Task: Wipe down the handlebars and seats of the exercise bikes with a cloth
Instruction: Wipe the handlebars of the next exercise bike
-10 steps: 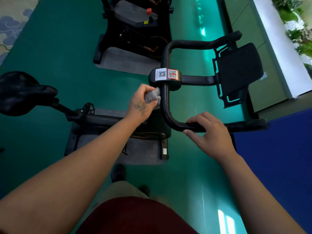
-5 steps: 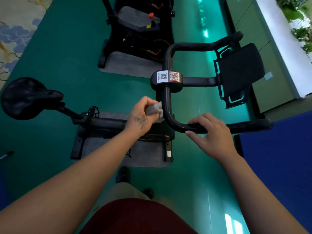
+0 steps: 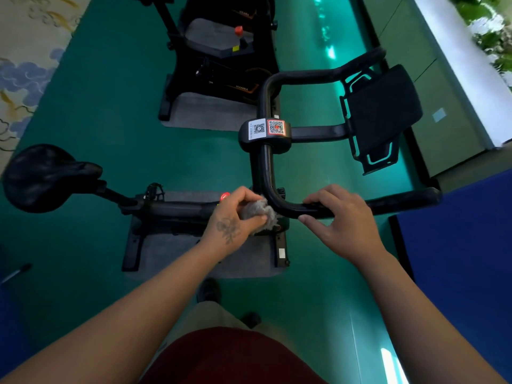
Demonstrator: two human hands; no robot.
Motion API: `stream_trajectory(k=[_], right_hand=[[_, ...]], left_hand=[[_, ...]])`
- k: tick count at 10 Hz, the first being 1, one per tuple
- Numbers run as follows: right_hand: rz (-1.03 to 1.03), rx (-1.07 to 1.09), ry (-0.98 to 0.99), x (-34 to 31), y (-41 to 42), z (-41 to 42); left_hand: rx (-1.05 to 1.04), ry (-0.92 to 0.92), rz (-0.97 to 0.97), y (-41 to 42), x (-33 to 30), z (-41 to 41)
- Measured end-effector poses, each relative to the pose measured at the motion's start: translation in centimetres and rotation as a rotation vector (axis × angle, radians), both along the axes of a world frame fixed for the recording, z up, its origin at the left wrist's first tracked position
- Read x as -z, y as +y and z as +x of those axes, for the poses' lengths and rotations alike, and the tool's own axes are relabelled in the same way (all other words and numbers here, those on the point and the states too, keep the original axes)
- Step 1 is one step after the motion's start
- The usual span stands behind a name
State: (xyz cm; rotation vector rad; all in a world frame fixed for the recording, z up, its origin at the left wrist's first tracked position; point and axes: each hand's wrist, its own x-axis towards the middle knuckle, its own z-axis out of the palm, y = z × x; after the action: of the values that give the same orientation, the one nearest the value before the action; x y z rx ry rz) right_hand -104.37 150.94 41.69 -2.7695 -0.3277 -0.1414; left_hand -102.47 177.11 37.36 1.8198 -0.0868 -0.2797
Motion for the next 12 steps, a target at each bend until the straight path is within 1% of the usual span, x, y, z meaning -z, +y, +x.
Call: stream_trajectory(k=[3,4,5,6,7,9,11,12], right_hand=[[0.004,0.003,0.002,0.0,0.0,-0.2],[0.007,0.008,0.000,0.0,0.1,-0.3],[0.002,0.017,-0.006,0.1,0.2,-0.3],[-0.003,0.019,-0.011,0.1,0.2,-0.2],[0.014,0.012,-0.007,0.1,0.3,-0.2],[0.110,0.019,0.069,-0.6,0.3,-0.2],[0.241,0.021,0.051,-2.7,1.4,-0.1],[0.343,-0.001,0.065,-3.9,2.3,0.2]], left_hand=[[-0.224,-0.016,0.029,0.4,-1.8,6.4],[-0.178,0.019,0.037,0.2,-1.9,6.0],[-0.133,0.075,-0.021,0.4,-1.4,4.4],[-0.043,0.122,-0.010,0.5,-0.6,2.4],[0.036,0.104,0.001,0.6,0.0,0.9],[-0.016,-0.052,-0.050,1.9,-1.1,1.1],[-0.002,-0.155,-0.078,3.1,-3.4,2.3],[0.024,-0.220,-0.066,2.9,-4.9,2.9]])
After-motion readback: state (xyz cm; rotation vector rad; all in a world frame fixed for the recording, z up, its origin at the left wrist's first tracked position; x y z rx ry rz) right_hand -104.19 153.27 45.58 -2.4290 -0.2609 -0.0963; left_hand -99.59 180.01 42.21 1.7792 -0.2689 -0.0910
